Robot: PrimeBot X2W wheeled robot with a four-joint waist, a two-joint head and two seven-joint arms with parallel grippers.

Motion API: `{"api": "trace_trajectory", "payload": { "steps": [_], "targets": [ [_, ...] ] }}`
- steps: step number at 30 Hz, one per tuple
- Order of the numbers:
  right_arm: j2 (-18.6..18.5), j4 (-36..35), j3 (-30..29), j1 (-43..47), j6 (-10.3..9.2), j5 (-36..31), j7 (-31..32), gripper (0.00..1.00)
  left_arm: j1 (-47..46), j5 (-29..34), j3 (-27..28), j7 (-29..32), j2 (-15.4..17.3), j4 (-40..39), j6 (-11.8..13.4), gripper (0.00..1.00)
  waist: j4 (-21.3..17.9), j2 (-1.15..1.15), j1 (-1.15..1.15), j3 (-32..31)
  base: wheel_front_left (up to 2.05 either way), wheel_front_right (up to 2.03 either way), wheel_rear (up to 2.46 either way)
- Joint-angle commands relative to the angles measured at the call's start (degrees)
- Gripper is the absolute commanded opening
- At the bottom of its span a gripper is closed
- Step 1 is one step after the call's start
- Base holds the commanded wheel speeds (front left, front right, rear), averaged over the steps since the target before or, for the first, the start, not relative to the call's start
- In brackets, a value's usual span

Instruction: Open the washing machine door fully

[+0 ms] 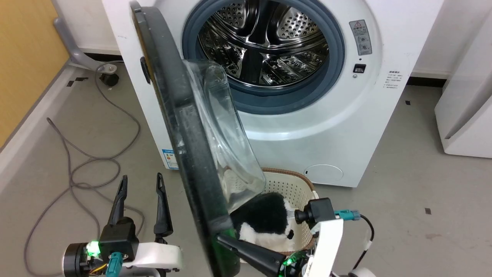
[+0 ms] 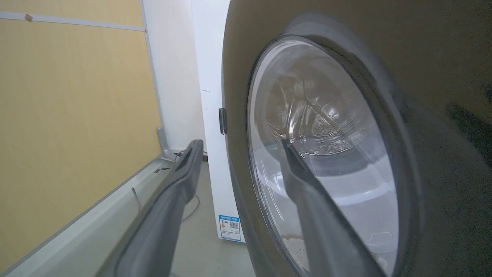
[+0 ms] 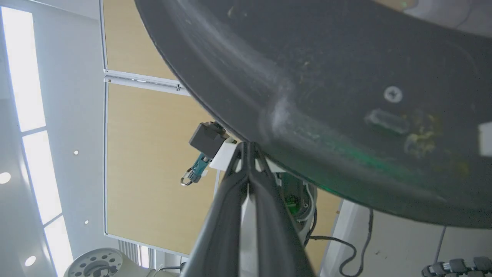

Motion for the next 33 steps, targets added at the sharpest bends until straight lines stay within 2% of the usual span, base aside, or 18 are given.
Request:
{"api": "trace_trajectory", "payload": {
  "steps": [1,4,8,10,14,15,16,19,21,25,29,33],
  "targets": [
    [0.27,-0.27,0.25,-1.08,0.06,-0.16,-0.81,0.0,0.54,0.43,0.21,-0.3,0.04,0.21,-0.17,1.0,0.01,0.0,0.0,-0.08,0.0,0.0,0.0],
    [0.27,-1.61,-1.58,-1.37,0.06,-2.62,-4.84,0.0,0.7,0.44,0.35,-0.3,0.04,0.4,-0.24,1.0,0.01,0.0,0.0,-0.4,0.0,0.0,0.0],
    [-2.47,-5.63,-5.29,-2.42,0.06,-15.73,-17.05,0.0,0.78,0.51,0.86,-0.3,0.04,0.58,-0.37,1.0,-0.46,0.0,0.0,-0.72,0.0,0.0,0.0],
    [-5.21,-6.83,-6.18,-3.04,0.06,-22.27,-24.1,0.0,0.85,0.58,1.3,-0.3,0.06,0.53,-0.39,1.0,-0.93,0.0,0.0,-0.91,0.0,0.0,0.0],
    [-11.56,-5.89,-7.33,-4.09,0.06,-35.72,-40.23,0.0,1.01,0.76,2.12,-0.3,0.21,0.36,-0.48,1.0,-1.88,0.0,0.0,-1.19,0.0,0.0,0.0],
    [-14.57,-3.09,-10.19,-4.18,0.06,-46.18,-44.99,0.0,1.11,0.86,2.62,-0.3,0.35,0.24,-0.62,1.0,-2.48,0.0,0.0,-1.36,0.0,0.0,0.0],
    [-14.73,-2.43,-12.38,-4.03,0.06,-50.46,-45.27,0.0,1.14,0.88,2.8,-0.3,0.39,0.19,-0.64,1.0,-2.68,0.0,0.0,-1.36,0.0,0.0,0.0],
    [-12.49,-4.15,-20.96,-2.64,0.06,-66.15,-45.37,0.0,1.24,0.97,3.27,-0.3,0.46,-0.14,-0.68,1.0,-3.22,0.0,0.0,-1.19,0.0,0.0,0.0],
    [-9.46,-5.75,-25.51,-0.62,0.06,-73.08,-45.39,0.0,1.36,1.05,3.48,-0.3,0.48,-0.31,-0.73,1.0,-3.5,0.0,0.0,-1.14,0.0,0.0,0.0],
    [-6.95,-8.27,-29.66,3.71,0.06,-87.98,-45.4,0.0,1.64,1.16,3.72,-0.3,0.49,-0.38,-0.86,1.0,-4.03,0.0,0.0,-1.18,0.0,0.0,0.0],
    [-2.84,-8.64,-33.01,8.32,0.06,-92.92,-45.4,0.0,1.91,1.22,3.73,-0.3,0.47,-0.33,-0.94,1.0,-4.32,0.0,0.0,-1.42,0.0,0.0,0.0],
    [-0.52,-5.75,-36.53,11.89,0.06,-94.44,-45.41,0.0,2.14,1.23,3.64,-0.3,0.44,-0.22,-1.06,1.0,-4.35,0.0,0.0,-1.75,0.0,0.0,0.0]
  ]
}}
